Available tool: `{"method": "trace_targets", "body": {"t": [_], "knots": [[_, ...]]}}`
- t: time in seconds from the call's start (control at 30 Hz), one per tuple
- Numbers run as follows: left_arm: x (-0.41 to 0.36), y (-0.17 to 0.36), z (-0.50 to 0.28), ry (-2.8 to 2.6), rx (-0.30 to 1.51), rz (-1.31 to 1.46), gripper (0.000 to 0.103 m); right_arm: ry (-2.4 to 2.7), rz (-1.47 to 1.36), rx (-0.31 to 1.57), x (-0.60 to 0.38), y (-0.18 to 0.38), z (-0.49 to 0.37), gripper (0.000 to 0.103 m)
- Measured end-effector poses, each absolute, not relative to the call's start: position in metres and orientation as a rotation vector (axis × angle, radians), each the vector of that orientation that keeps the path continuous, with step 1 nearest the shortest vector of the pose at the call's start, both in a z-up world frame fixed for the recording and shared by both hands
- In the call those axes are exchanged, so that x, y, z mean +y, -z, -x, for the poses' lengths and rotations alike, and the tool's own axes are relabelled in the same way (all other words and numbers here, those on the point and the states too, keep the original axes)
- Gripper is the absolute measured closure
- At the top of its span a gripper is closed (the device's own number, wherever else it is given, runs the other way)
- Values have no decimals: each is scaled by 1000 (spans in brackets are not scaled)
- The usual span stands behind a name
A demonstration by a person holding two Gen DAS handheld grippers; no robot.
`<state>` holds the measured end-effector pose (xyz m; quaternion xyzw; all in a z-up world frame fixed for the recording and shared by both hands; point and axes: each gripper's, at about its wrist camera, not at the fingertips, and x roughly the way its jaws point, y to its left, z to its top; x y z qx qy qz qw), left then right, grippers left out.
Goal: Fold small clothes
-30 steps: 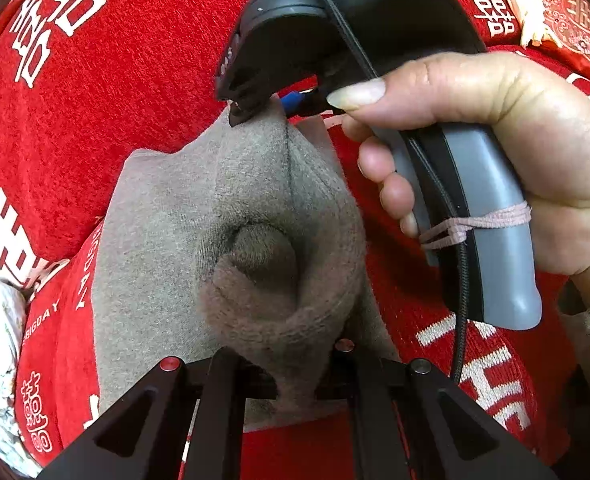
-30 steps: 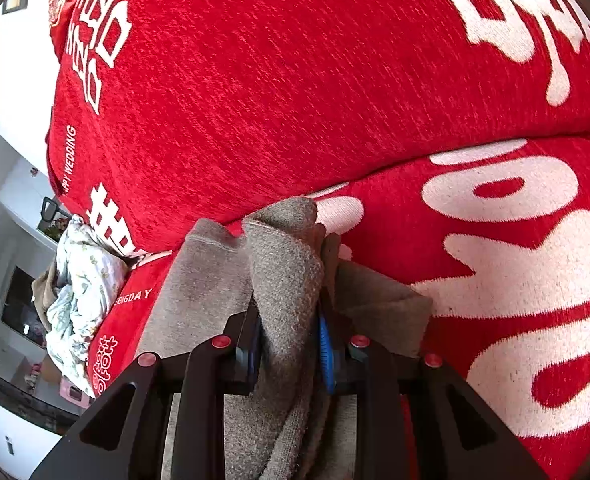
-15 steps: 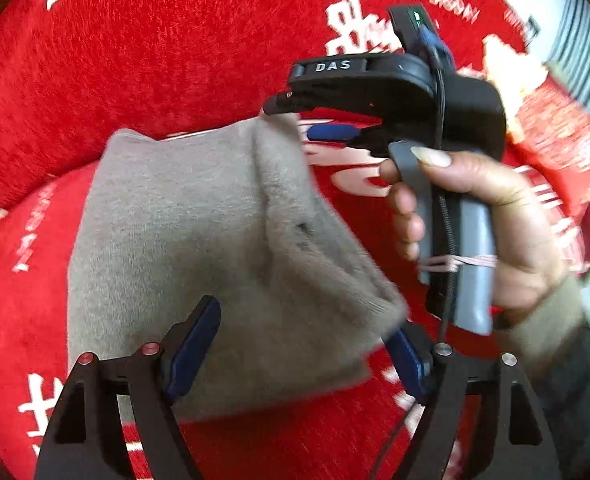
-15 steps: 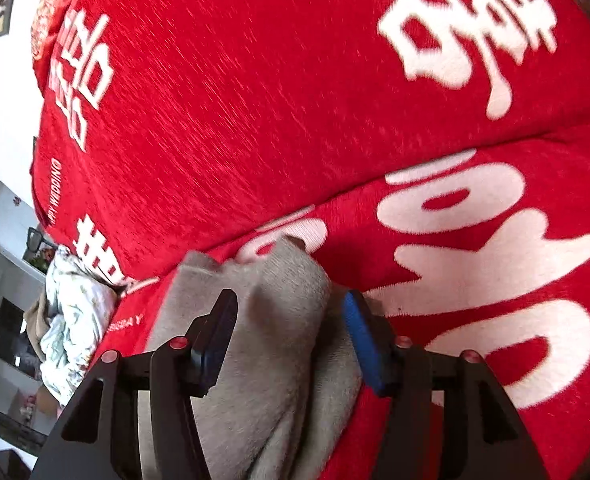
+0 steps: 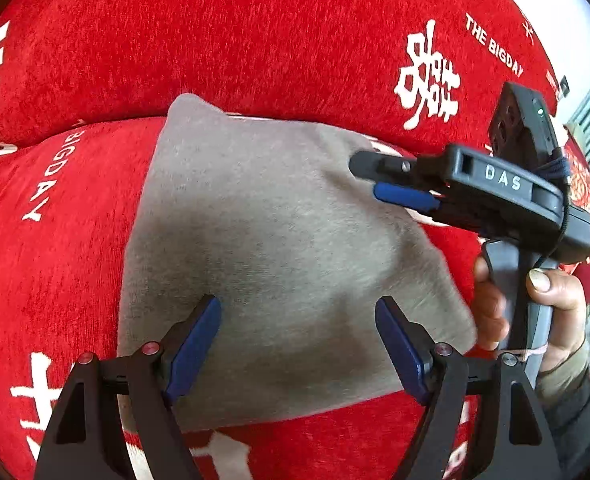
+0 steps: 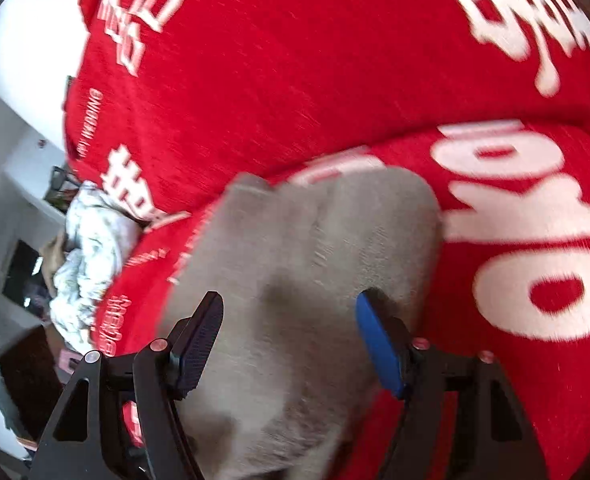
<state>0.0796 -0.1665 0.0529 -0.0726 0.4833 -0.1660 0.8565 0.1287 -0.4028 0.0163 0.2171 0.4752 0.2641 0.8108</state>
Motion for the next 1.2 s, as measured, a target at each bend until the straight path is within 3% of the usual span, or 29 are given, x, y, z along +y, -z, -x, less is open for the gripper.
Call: {"method": "trace_targets", "body": {"t": [0.37, 0.57, 0.73, 0.8, 0.93, 1.2], "knots": [[-140, -73, -60, 353, 958, 137, 22, -698, -418, 842, -387, -61, -50, 30], [-112, -43, -62, 286, 1029, 153, 22, -608, -303, 1014, -360, -23, -29, 31], [-81, -38, -56, 294, 1056, 231, 22, -645, -354, 983, -380, -31, -21, 30], [-63, -45, -60, 265, 1039, 253, 22, -530, -386, 910, -406, -40, -23, 18], [-39, -45, -88, 230, 1075, 360, 22, -328, -585, 882, -452, -26, -47, 12], [-69, -24, -147, 362, 1182, 512, 22, -324, -760, 978, -430, 2, -102, 12]]}}
